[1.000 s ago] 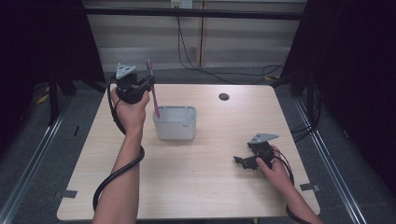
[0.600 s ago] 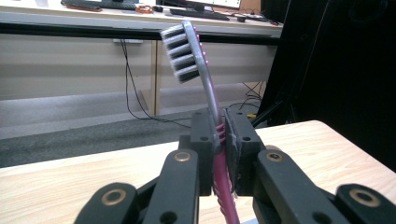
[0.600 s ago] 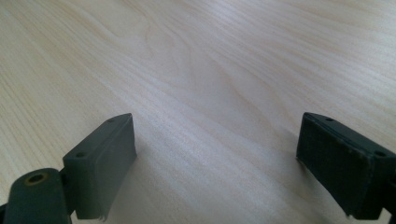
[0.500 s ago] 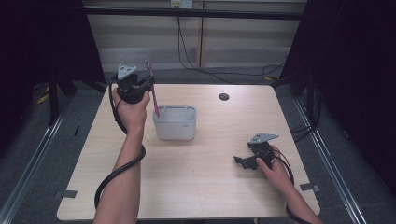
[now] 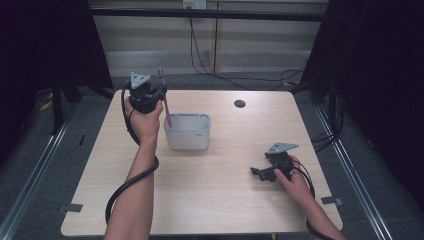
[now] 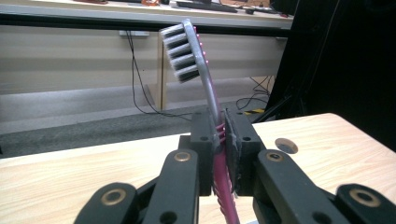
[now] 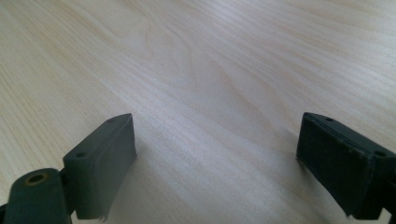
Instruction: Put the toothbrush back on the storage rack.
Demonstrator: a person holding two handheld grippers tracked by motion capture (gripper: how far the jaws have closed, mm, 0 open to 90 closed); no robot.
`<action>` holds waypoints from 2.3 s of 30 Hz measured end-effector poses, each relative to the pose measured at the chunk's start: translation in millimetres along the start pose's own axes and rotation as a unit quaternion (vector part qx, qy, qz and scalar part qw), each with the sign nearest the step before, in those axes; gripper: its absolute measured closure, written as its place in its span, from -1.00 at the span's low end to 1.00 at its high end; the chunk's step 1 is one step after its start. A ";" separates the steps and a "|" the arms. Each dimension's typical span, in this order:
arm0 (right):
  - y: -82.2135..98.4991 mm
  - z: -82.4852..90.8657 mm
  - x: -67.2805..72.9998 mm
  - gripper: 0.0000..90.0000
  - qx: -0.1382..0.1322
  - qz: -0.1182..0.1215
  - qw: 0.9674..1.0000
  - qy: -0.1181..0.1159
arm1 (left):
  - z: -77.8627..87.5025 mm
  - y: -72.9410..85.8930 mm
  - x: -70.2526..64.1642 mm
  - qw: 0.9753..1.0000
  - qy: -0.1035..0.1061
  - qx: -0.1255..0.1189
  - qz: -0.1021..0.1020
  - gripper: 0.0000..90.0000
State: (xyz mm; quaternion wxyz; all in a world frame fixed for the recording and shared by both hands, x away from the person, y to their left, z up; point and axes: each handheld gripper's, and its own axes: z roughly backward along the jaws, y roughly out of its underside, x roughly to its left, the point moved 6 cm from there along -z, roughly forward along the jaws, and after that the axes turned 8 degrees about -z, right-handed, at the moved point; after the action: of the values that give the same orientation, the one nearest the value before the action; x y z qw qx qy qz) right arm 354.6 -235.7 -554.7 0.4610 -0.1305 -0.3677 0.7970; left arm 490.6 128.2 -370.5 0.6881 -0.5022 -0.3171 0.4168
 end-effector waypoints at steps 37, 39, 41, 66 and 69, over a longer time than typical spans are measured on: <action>-0.1 0.0 -0.2 -0.75 0.000 0.001 1.000 -0.001 | -9.2 27.4 -6.5 1.000 -0.007 0.013 -0.007 0.83; -0.1 0.0 -0.1 -0.75 0.000 0.001 1.000 -0.001 | -9.1 29.0 -6.6 1.000 -0.007 0.015 -0.007 0.83; -0.1 -0.1 -0.1 -0.75 0.000 0.001 1.000 -0.001 | -9.2 30.2 -7.0 1.000 -0.005 0.015 -0.004 0.83; 0.0 -0.1 0.1 -0.75 0.001 0.000 1.000 -0.001 | -5.1 48.8 -11.2 1.000 -0.003 0.027 -0.009 0.83; 0.0 -0.1 0.1 -0.75 0.001 0.000 1.000 0.000 | -4.7 50.6 -12.5 1.000 -0.002 0.028 -0.009 0.83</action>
State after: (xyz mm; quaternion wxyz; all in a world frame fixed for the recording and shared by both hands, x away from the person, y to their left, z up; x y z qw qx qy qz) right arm 354.6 -235.5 -554.7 0.4608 -0.1298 -0.3672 0.7975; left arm 476.0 122.6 -420.4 0.7050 -0.4792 -0.3110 0.4203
